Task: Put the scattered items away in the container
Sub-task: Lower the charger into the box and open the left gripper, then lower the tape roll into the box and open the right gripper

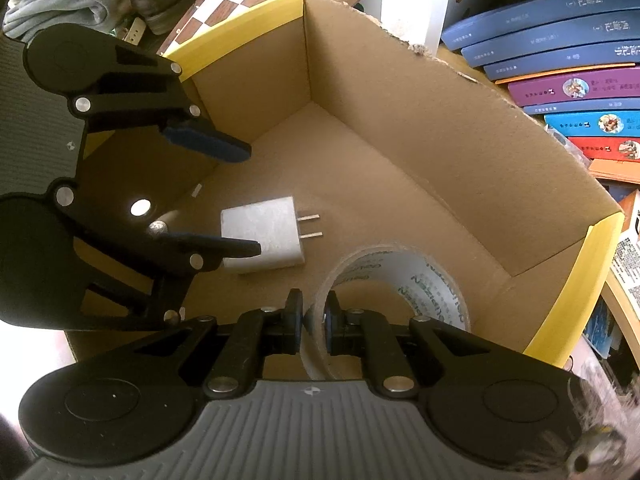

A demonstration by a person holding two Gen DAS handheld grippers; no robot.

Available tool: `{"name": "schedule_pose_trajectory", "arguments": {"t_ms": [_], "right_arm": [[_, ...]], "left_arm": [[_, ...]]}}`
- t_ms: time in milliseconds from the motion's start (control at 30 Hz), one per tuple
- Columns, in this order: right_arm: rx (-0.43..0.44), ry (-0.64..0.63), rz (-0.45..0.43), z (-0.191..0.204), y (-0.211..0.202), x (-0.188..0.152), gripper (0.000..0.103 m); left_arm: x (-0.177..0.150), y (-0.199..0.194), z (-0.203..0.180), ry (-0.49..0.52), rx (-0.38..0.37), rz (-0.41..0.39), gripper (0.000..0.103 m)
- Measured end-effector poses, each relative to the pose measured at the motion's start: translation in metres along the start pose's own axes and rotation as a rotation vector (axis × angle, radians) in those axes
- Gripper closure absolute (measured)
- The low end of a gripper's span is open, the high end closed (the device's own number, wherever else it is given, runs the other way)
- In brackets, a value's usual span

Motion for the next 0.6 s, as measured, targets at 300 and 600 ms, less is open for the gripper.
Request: {"name": "schedule_pose_trajectory", "arguments": {"t_ms": [300, 600], "right_arm": [[-0.02, 0.008, -0.006, 0.002, -0.005, -0.001, 0.083], [-0.012, 0.025, -0.068, 0.006, -0.035, -0.002, 0.078]], "left_arm": [[-0.004, -0.011, -0.001, 0.008, 0.029, -0.039, 0.039], [-0.008, -0.04, -0.002, -0.012, 0.053, -0.091, 0.039]]}}
Point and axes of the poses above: each gripper's, at about its wrist camera, not at the fingertips, and y roughly the way its jaws point, z to its left, x to its top, the point moved 2 cm from there along y, roughly the way its jaws point, and after that the axes turned 4 degrees about z, right-handed, at the moved point
